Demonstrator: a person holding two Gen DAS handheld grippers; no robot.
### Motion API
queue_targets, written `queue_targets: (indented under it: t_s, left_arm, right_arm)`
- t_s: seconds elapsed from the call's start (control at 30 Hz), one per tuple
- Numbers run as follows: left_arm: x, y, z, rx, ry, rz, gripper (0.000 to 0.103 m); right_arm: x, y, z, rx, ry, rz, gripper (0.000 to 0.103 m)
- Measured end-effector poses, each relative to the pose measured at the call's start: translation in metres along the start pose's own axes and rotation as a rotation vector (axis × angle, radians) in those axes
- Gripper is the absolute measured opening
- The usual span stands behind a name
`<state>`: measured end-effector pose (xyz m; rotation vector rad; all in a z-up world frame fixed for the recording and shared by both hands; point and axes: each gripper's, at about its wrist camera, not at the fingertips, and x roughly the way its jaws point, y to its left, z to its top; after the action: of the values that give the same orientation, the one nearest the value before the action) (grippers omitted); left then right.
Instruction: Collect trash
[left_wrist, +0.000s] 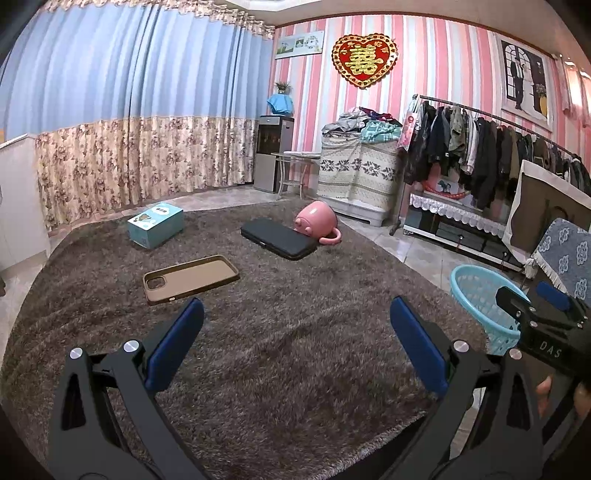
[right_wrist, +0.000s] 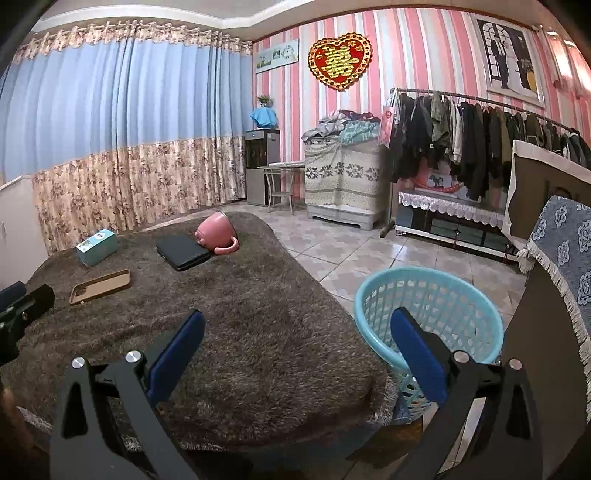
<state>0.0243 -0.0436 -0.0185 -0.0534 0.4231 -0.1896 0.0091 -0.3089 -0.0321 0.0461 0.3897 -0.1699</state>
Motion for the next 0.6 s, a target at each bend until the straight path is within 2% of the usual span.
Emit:
queue_targets:
  t_s: [0.6]
  left_arm:
    - [0.0044, 0.0035, -0.0016, -0.003, -0.009, 0.032, 0.098]
  right_arm:
    - [-0.0001, -0.0002, 0.0003, -0.001, 0.002, 0.009, 0.099]
